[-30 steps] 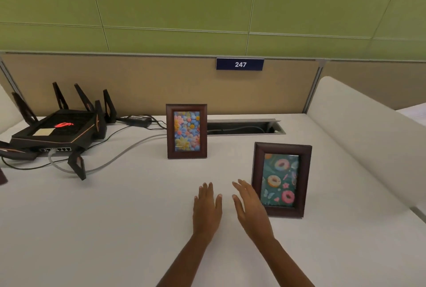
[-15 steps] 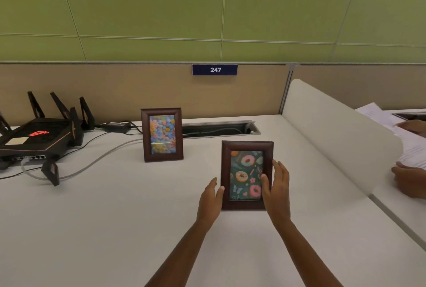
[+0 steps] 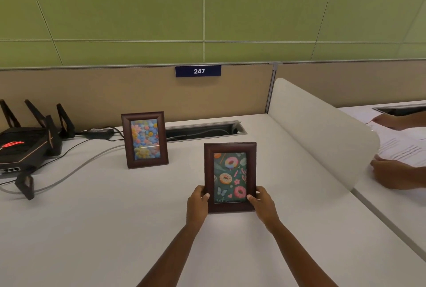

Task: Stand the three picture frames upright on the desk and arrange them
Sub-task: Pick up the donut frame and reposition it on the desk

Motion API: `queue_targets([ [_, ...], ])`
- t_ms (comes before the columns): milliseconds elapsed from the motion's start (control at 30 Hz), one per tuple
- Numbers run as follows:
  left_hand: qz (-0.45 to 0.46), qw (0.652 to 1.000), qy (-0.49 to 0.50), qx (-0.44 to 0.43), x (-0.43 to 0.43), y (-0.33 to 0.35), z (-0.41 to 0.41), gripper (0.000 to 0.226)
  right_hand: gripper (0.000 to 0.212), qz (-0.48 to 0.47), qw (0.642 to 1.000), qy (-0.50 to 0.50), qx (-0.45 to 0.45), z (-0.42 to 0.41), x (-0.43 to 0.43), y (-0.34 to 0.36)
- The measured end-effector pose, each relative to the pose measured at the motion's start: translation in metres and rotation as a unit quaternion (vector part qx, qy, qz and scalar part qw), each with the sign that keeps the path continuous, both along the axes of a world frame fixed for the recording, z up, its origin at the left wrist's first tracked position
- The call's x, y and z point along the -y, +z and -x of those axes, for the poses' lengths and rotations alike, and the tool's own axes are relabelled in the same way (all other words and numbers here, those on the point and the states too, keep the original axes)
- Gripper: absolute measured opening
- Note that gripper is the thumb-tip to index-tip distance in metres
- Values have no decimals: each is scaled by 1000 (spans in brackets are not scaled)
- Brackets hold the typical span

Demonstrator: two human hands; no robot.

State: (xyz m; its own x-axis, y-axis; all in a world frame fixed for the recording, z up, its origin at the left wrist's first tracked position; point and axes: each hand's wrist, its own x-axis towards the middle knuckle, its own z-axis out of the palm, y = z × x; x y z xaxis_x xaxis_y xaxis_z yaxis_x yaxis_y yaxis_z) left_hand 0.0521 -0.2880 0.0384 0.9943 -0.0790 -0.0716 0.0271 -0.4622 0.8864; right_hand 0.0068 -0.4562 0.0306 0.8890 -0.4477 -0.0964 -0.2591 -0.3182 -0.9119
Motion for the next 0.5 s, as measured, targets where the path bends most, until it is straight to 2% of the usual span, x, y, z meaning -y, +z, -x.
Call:
queue_targets([
  [267,-11,999,-16,25,17,8,-33,29,29,-38,999,-14,16,-24,18,1],
  [433,60,997,-45,7,38,20,-65,26,12,-185,982,-9,48,-47,46,8],
  [500,89,994,-63,-5,46,24,-77,26,17,-232,972,10,42,-58,57,11],
])
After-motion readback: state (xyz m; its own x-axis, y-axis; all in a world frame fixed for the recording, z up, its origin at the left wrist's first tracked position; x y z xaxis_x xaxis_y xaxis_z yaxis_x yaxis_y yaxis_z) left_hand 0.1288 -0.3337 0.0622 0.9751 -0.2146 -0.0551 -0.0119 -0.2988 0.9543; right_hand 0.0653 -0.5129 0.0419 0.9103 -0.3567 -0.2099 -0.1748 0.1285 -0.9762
